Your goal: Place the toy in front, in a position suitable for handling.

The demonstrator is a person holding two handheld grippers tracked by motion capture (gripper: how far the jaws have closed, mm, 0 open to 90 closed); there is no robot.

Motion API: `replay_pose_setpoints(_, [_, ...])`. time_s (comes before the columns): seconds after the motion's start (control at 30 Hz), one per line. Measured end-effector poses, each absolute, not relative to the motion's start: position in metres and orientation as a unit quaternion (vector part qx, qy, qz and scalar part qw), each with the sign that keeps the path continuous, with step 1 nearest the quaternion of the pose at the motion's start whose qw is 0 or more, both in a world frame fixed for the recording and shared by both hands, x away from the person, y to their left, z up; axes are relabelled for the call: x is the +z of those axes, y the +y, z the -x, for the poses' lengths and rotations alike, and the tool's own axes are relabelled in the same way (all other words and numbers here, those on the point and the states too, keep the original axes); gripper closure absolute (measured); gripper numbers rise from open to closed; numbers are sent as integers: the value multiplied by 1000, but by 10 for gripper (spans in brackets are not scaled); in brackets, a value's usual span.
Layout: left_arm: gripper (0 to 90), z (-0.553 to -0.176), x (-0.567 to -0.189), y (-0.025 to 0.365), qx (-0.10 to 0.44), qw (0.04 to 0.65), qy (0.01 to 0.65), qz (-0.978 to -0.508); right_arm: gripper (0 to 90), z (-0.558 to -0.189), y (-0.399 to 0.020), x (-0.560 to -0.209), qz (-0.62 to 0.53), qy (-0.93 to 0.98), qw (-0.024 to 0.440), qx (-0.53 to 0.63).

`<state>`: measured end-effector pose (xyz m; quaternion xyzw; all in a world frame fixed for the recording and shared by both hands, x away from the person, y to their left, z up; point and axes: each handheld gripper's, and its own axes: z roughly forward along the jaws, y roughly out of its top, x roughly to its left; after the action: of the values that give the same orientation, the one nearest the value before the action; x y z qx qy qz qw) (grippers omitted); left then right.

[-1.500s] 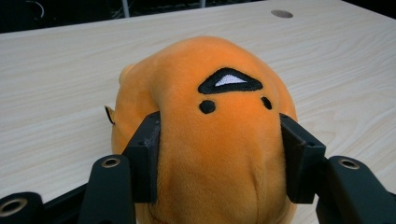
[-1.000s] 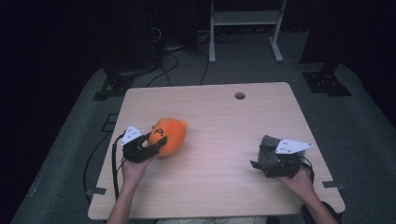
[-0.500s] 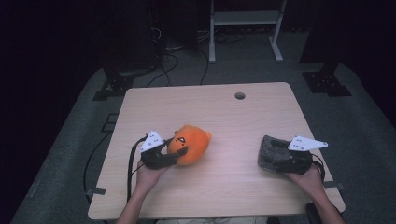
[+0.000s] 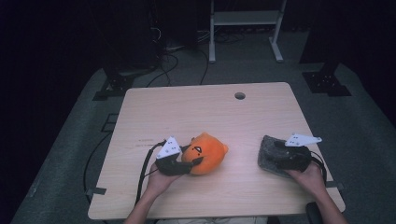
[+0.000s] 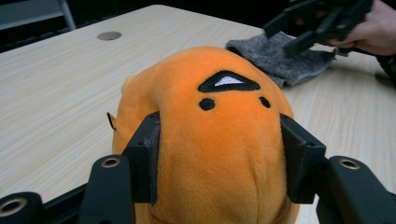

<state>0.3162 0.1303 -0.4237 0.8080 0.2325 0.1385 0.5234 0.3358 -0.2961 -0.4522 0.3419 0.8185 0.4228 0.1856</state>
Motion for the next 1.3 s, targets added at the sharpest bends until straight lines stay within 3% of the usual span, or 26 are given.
replay_pose_setpoints(0.67, [385, -321, -433, 120, 119, 506, 212, -827, 320, -370, -290, -476, -404, 835, 157, 340])
replay_pose_setpoints(0.77, [328, -321, -434, 119, 116, 504, 214, -829, 456, -367, -290, -476, -396, 835, 157, 350])
replay_pose_setpoints(0.87, [265, -322, -434, 118, 108, 501, 216, -831, 532, -365, -287, -475, -392, 837, 156, 350])
replay_pose_setpoints(0.9, [190, -322, -433, 118, 102, 499, 219, -832, 587, -364, -285, -475, -391, 837, 154, 351])
replay_pose_setpoints(1.17, [104, -318, -429, 131, 87, 496, 250, -827, 731, -362, -282, -474, -380, 843, 145, 353])
replay_pose_setpoints(1.3, [131, -321, -434, 134, 75, 481, 276, -829, 770, -362, -280, -471, -373, 848, 144, 347])
